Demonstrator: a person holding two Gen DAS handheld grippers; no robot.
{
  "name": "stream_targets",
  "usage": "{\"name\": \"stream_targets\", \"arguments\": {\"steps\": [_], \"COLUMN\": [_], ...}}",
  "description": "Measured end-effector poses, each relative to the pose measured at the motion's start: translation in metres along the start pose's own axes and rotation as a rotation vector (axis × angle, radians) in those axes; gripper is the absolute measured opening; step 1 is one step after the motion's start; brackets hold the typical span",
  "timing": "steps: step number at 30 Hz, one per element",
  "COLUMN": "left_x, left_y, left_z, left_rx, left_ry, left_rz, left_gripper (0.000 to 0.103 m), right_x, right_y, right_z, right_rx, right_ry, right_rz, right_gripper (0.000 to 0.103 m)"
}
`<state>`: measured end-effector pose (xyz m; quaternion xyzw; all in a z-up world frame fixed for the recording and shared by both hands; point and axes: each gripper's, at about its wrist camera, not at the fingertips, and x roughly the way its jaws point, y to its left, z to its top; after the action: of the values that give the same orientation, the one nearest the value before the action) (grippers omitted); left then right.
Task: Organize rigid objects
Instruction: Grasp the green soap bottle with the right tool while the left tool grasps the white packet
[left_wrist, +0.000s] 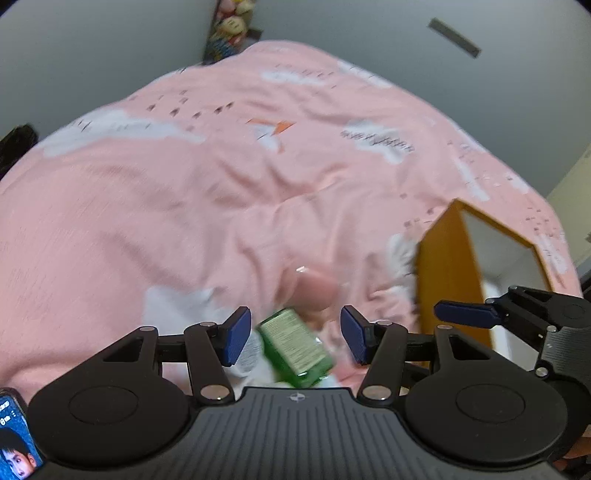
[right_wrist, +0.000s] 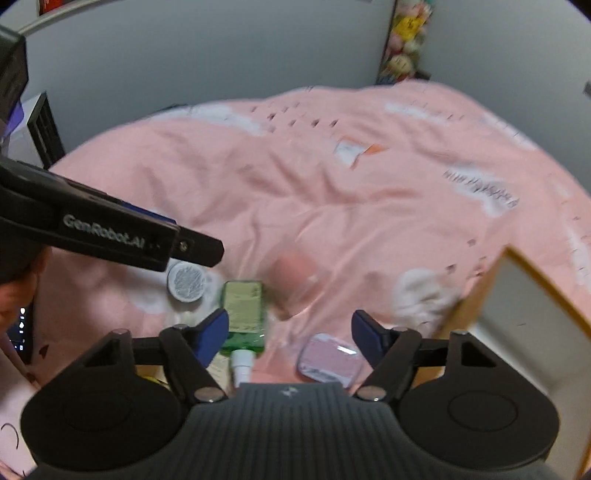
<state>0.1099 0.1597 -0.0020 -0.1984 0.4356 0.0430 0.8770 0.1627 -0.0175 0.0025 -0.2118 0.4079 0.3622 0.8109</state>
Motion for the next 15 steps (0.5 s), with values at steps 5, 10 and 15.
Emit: {"name": "stream_targets", "arguments": {"steps": [5,10,15], "left_x": [0.018,0.031,0.033], "left_y": [0.013,0.016,0.011], "left_z": [-0.007,-0.014,-0.020], "left_rx": [-0.023,-0.032,-0.021], "left_ry": [0.035,0.079,0.104], "left_rz": [0.090,0.080,0.066], "left_gripper": [0.065,0.065,0.065], "right_x": [0.041,0.068,0.091], "right_y": [0.006,0.008,0.011], "right_z": [0.002,-0.001,-0.003], "right_rx": [0.046,0.100,0.137], "right_ry": [0.078,0.118,0.152], "right_rz": [0.047,0.084,0.115], "right_gripper": [0.063,0.063,0.062]}}
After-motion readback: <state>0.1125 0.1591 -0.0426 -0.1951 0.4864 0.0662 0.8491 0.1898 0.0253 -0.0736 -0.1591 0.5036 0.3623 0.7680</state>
